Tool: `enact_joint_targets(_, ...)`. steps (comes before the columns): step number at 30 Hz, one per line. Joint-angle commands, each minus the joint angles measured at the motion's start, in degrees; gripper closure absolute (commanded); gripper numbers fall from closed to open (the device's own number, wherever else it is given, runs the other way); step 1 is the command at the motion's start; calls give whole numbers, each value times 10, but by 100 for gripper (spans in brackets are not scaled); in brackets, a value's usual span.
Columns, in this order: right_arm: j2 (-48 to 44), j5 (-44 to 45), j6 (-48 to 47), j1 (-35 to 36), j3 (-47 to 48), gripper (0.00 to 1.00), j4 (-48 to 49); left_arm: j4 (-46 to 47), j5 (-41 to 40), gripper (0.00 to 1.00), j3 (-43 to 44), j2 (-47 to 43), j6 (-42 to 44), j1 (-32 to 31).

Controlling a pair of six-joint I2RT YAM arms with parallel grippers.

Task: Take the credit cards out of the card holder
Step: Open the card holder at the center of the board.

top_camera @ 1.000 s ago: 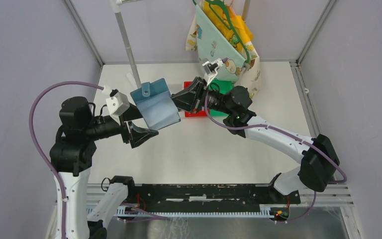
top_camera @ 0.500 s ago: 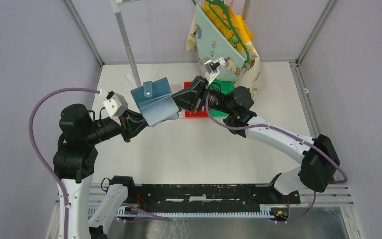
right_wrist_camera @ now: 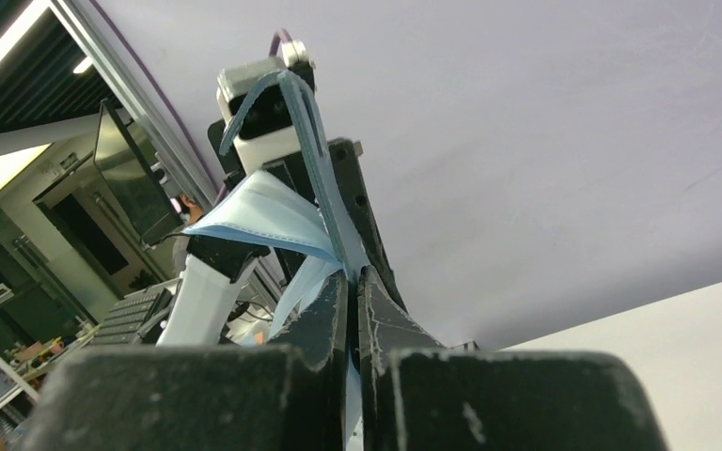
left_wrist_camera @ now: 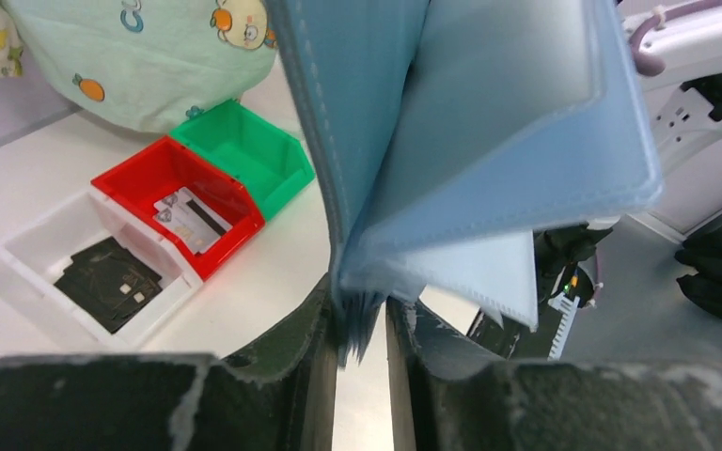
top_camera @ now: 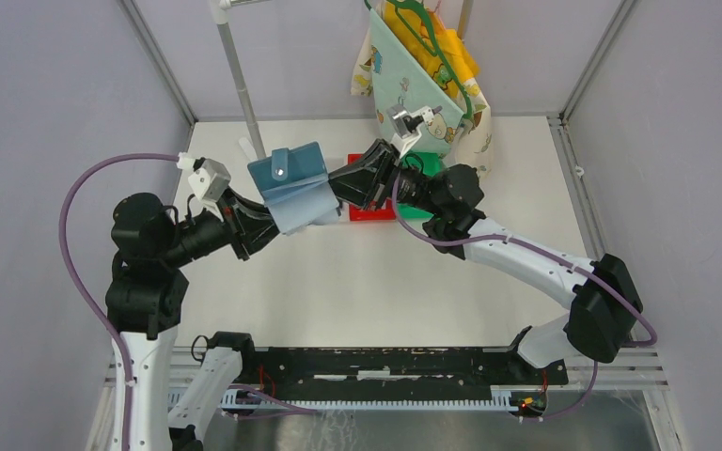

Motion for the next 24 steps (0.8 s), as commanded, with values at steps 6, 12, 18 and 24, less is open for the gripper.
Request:
enact_joint_targets(6,5,-61,22,26,6,100,6,120,-49,53,10,-3,-34,-1)
enact_joint_targets(12,9,-68,28,26,9,99,9,128,-48,68,5,-7,-35,-1)
enact_joint_targets(18,14,-92,68,7,20,55,40,118,-33,98,17,3,-61,-1)
enact_joint_targets(24,-3,-120,125,-26,-44,34,185,142,-9,98,33,24,-163,-1)
